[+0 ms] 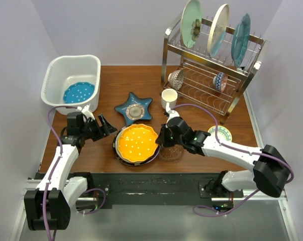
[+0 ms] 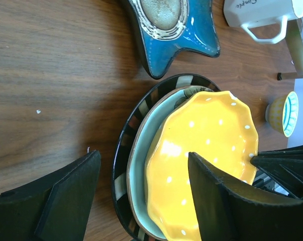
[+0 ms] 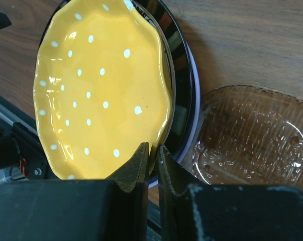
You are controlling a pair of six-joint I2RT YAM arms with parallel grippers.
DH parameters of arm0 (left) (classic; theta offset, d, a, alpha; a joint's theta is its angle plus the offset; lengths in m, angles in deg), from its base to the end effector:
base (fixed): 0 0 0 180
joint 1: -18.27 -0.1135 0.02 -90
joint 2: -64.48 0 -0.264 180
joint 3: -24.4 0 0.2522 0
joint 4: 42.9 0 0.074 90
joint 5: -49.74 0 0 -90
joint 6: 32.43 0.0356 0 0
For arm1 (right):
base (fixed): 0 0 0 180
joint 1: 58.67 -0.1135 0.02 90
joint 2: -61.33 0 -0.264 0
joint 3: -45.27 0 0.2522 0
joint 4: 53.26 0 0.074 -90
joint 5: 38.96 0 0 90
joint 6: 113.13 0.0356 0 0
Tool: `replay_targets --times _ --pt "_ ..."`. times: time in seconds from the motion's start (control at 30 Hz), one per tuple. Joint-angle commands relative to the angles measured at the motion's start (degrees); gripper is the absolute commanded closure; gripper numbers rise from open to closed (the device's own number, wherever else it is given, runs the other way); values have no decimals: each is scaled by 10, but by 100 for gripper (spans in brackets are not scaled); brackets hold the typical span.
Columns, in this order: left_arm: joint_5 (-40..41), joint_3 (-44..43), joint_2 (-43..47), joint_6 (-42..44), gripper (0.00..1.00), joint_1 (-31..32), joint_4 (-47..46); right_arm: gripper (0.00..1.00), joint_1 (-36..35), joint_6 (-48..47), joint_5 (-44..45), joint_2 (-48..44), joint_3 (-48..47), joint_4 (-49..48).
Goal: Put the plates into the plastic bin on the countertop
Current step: Pick up the plate at the center of the board.
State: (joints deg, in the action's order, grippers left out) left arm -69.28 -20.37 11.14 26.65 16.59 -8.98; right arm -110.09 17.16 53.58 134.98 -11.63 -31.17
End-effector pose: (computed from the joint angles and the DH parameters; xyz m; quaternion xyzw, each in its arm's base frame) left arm 0.1897 -0.0117 0.2167 -0.1518 0.8788 -0.3203 0.3195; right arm 0.1712 0.2121 0.2254 -0.0779 0.8984 0.2958 0.3150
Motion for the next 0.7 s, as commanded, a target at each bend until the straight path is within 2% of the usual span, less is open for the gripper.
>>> replay_targets --times 0.0,0.2,0.3,0.47,0.67 --pt "-35 -3 15 2 26 5 -29 100 -3 -3 18 -36 -12 4" --pt "-65 2 25 -1 28 12 -50 100 -2 -14 40 -34 -13 19" --pt "-65 -4 18 -4 28 49 -56 100 -2 -17 39 -21 -5 7" --pt "-28 -12 -18 -3 29 104 -46 100 -1 -20 31 -1 6 -3" --pt "21 -17 -41 -5 29 120 -30 100 2 -24 32 4 21 -10"
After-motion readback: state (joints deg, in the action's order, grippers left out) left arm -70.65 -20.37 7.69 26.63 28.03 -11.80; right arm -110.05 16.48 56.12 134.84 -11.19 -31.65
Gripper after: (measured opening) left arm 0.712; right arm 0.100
